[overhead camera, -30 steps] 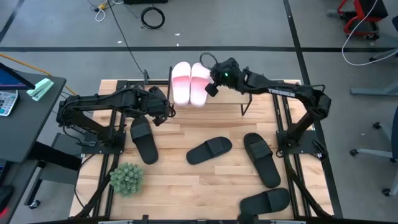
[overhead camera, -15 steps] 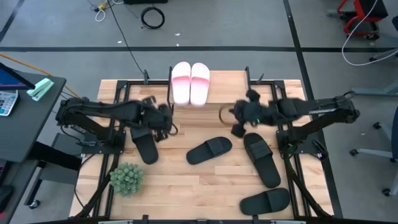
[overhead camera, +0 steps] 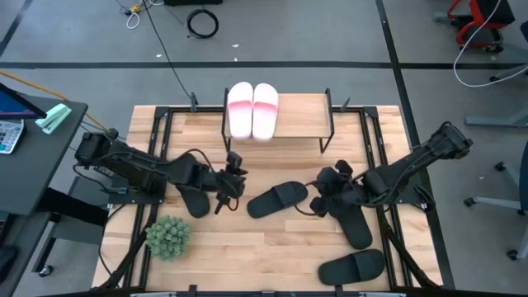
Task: Pick and place slides into the shelf
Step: Put the black slides on the shelf
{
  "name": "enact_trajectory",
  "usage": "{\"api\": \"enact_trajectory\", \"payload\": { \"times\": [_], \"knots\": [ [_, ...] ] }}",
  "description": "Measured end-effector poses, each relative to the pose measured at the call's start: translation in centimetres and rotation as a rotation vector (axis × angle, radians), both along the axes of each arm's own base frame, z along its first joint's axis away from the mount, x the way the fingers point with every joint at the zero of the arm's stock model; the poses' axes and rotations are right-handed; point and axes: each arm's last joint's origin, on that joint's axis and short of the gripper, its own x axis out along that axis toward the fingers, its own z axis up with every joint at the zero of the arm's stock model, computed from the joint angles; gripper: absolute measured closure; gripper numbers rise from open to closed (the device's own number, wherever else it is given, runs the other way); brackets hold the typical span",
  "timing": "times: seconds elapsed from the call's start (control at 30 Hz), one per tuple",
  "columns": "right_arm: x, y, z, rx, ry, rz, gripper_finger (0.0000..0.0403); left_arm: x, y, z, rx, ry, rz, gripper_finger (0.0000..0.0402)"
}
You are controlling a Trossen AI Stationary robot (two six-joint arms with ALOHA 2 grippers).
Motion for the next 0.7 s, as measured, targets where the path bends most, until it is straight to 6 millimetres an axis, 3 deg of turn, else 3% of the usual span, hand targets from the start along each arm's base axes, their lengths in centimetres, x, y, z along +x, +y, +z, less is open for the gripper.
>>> {"api": "enact_trajectory", "payload": {
  "times": [0.17,0.3,0.47,0.7],
  "knots": [
    [0.4,0.0,-1.8,0.033,0.023,-0.08,0.0402,0.0,-0.3,-1.0,-0.037,0.004,-0.159,0.0213],
    [1.1,-0.6,-4.2,0.074,0.094,-0.165,0.0402,1.3,-0.6,-1.7,-0.065,-0.051,-0.187,0.018],
    [2.2,-1.1,-6.5,0.107,0.168,-0.229,0.0402,3.6,-1.0,-3.1,-0.028,-0.124,-0.22,0.0174],
    [2.9,-1.7,-6.8,0.095,0.151,-0.239,0.0402,7.7,-0.8,-4.2,-0.011,-0.1,-0.205,0.0181]
  ]
}}
